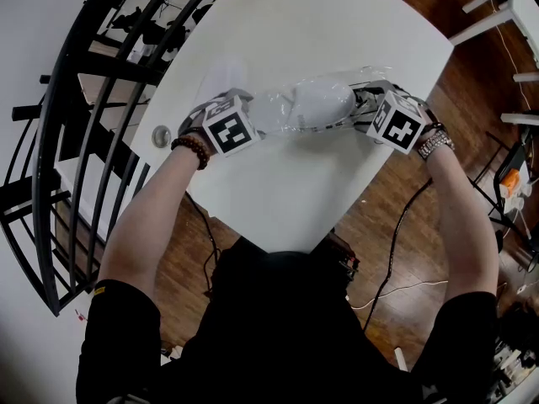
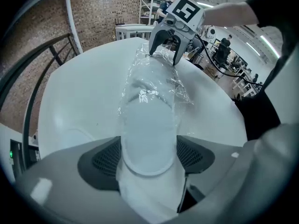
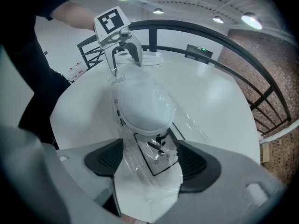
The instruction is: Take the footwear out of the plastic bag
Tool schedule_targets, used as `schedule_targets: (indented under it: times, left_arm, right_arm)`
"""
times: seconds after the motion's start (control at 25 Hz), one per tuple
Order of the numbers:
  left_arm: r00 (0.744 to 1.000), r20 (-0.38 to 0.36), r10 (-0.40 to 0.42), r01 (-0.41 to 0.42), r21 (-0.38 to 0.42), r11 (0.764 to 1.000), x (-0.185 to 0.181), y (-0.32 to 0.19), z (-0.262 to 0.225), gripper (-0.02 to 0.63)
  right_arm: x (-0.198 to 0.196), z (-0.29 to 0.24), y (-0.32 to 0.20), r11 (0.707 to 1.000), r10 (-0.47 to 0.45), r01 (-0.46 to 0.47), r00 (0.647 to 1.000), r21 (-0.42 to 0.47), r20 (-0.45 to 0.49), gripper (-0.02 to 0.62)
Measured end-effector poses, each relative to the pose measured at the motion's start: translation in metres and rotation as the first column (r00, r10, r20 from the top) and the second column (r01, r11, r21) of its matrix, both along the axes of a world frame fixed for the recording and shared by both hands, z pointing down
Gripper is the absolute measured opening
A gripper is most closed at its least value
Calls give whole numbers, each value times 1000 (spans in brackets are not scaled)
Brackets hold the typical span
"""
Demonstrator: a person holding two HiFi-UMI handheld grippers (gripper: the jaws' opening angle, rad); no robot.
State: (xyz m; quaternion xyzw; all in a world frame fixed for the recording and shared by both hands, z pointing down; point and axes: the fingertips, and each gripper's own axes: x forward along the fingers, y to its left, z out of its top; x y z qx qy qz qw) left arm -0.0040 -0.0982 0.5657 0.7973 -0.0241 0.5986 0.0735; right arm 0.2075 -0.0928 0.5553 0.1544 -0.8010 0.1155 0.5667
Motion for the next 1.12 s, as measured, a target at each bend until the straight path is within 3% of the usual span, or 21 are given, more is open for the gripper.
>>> schedule_targets:
  times: [0.56, 1.12]
  left_arm:
    - [999, 5, -37, 37, 75, 996, -30, 2, -25, 396]
    - [981, -54, -186, 193, 155, 969, -67, -15, -46, 393]
  right_arm:
    - [15, -2, 0, 998, 65, -65, 998, -7, -7, 353]
    - [40, 0, -7, 972, 235, -236, 971, -12, -31, 353]
